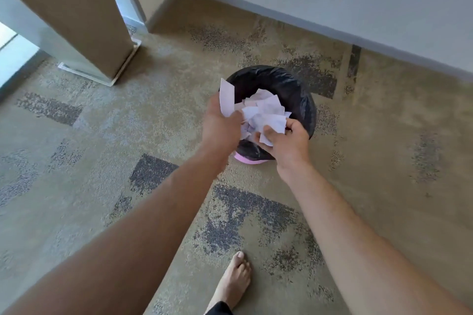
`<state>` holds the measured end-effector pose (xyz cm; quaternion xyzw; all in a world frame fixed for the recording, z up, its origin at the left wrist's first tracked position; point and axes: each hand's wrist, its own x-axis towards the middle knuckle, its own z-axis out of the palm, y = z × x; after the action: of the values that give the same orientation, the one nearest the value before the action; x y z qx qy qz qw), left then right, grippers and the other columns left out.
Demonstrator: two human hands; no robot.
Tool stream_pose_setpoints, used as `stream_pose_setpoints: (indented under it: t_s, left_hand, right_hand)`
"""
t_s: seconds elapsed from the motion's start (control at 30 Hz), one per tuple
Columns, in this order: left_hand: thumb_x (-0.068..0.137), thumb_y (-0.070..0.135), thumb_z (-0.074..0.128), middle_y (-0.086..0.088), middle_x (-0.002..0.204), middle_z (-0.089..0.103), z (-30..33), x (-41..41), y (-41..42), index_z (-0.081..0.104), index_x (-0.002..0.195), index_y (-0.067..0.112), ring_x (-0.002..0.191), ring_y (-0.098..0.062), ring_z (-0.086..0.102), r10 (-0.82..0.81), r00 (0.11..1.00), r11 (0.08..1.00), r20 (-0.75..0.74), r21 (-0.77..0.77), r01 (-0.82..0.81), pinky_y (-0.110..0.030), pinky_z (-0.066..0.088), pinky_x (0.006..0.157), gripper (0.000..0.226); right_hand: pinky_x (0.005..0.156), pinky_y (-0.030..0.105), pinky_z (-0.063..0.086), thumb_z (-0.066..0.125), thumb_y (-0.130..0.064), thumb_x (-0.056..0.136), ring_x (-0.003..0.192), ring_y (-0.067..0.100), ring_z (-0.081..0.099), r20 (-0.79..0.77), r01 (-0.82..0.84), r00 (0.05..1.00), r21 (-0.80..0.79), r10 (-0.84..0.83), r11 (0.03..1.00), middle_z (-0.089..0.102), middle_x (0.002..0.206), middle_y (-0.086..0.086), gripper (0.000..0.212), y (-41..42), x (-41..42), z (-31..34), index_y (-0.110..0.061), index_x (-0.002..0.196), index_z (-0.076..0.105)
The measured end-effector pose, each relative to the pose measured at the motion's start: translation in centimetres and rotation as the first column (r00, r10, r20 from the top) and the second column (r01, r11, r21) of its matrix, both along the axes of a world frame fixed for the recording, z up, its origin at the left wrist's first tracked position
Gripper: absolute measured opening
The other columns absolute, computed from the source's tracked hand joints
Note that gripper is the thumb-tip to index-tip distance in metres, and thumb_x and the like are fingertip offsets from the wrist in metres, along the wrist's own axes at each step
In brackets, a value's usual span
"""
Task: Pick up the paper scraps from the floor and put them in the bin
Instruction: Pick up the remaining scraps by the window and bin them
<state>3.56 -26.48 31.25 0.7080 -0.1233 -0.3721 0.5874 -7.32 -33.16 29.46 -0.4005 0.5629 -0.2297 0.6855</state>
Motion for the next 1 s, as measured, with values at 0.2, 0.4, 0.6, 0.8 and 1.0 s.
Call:
stream_pose_setpoints:
  t_s: [0.2,0.4,0.6,0.8,1.0]
  left_hand:
    - [0.09,0.029,0.065,-0.004,0.127,0.056,-0.9,1.3,-5.5,0.026,0.148,0.028,0.109,-0.027,0.062,0.008,0.998,0.986,-0.064,0.168,0.003,-0.038,0.054,0.079,0.07]
    - [0.079,0.046,0.072,0.0,0.132,0.055,-2.3,2.3,-6.6,0.035,0.148,0.024,0.113,-0.023,0.058,-0.131,0.988,0.929,-0.084,0.339,0.152,-0.046,0.05,0.098,0.081]
    - [0.09,0.022,0.062,-0.003,0.124,0.06,-2.8,3.5,-4.1,0.063,0.121,0.021,0.113,-0.025,0.058,-0.234,0.898,0.854,0.373,0.52,0.007,-0.044,0.05,0.096,0.031]
    - [0.092,0.015,0.057,-0.007,0.133,0.052,-3.7,4.4,-2.5,0.035,0.147,0.029,0.119,-0.03,0.054,-0.207,0.959,0.796,0.191,0.603,0.052,-0.042,0.047,0.098,0.061]
    - [0.092,0.002,0.057,-0.002,0.095,0.069,-5.1,4.8,-2.2,0.045,0.141,0.019,0.092,-0.028,0.069,-0.056,0.998,0.824,-0.04,0.562,0.069,-0.052,0.059,0.083,0.054]
  right_hand:
    - [0.078,0.04,0.061,0.051,-0.005,0.098,0.107,0.031,0.064,-0.068,-0.081,0.994,0.045,0.084,0.996,0.06,0.12,0.012,0.02,-5.3,1.6,-1.0,-0.011,0.116,0.056]
    - [0.087,0.038,0.056,0.049,0.0,0.095,0.097,0.019,0.063,-0.289,-0.347,0.905,-0.08,0.311,0.934,0.058,0.104,-0.004,0.037,-6.9,-0.3,-2.2,-0.014,0.13,0.048]
    - [0.094,0.042,0.05,0.065,-0.014,0.087,0.111,0.024,0.056,-0.638,-0.346,0.762,-0.252,0.113,0.904,0.058,0.119,0.005,0.036,-7.2,-3.1,-3.8,-0.018,0.121,0.053]
    - [0.092,0.034,0.049,0.06,-0.007,0.088,0.102,0.017,0.057,-0.564,-0.22,0.818,-0.123,0.114,0.968,0.062,0.112,-0.002,0.043,-7.3,-3.7,-4.3,-0.024,0.126,0.048]
    - [0.096,0.046,0.052,0.059,0.001,0.09,0.104,0.022,0.063,-0.46,-0.094,0.884,-0.002,0.083,0.996,0.067,0.107,0.003,0.039,-7.6,-4.2,-4.3,-0.019,0.123,0.054]
